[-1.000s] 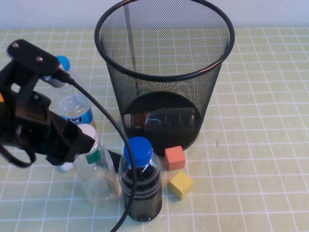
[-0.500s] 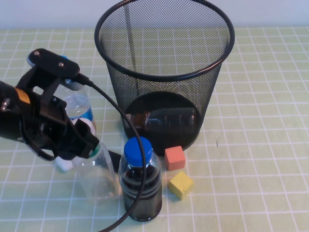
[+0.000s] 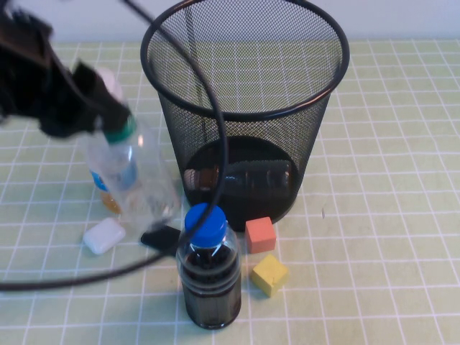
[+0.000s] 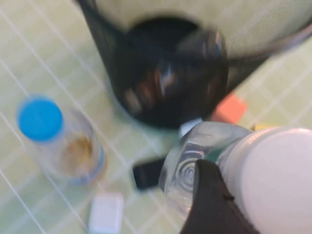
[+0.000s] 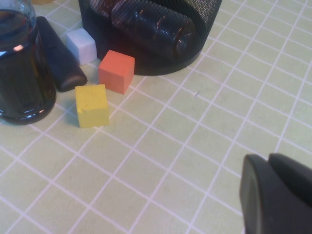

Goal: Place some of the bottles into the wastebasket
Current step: Place the bottle in the trash can

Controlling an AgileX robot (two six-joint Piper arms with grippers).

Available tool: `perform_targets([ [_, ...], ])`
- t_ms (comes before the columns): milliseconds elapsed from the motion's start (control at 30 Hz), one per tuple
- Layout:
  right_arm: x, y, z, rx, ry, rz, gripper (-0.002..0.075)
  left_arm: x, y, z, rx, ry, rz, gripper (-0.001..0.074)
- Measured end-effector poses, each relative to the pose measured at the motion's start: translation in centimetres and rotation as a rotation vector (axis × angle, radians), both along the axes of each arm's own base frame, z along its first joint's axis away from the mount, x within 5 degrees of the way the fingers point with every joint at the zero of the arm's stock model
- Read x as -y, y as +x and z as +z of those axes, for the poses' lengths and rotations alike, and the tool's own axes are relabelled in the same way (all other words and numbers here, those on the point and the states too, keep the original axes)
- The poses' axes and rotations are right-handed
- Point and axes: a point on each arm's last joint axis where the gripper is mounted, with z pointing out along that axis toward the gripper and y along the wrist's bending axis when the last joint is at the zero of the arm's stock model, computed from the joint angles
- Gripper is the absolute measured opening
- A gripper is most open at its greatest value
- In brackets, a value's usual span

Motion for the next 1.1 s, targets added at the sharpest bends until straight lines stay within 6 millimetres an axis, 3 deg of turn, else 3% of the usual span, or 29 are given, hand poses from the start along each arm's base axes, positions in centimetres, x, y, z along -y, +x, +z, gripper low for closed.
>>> perform_targets([
  [233, 0.0, 0.0, 0.0, 0.0, 0.0, 0.0, -0.0008, -1.1, -2.8, 9.1, 0.249, -0.156, 0.025, 0.0348],
  [333, 0.0, 0.0, 0.0, 0.0, 0.0, 0.0, -0.0008, -1.3, -3.6, 11.5, 0.352, -0.254, 0.041, 0.0348],
  [433, 0.0, 0.0, 0.0, 0.0, 0.0, 0.0, -0.0008, -0.7, -3.5, 12.5, 0.398, -0.355, 0.019, 0.0348],
  [600, 0.0, 0.0, 0.0, -0.001, -0.001, 0.0, -0.0008, 1.4, -0.2, 11.1, 0.32, -0.403, -0.008, 0.0348],
  [900, 0.0, 0.0, 0.0, -0.001, -0.001, 0.0, -0.0008, 5.4, 9.1, 3.5, 0.08, -0.295, 0.025, 0.0348],
  [1100, 0.0, 0.0, 0.0, -0.002, 0.0, -0.001, -0.0008, 6.8, 12.4, -0.3, -0.04, -0.271, 0.064, 0.0348],
])
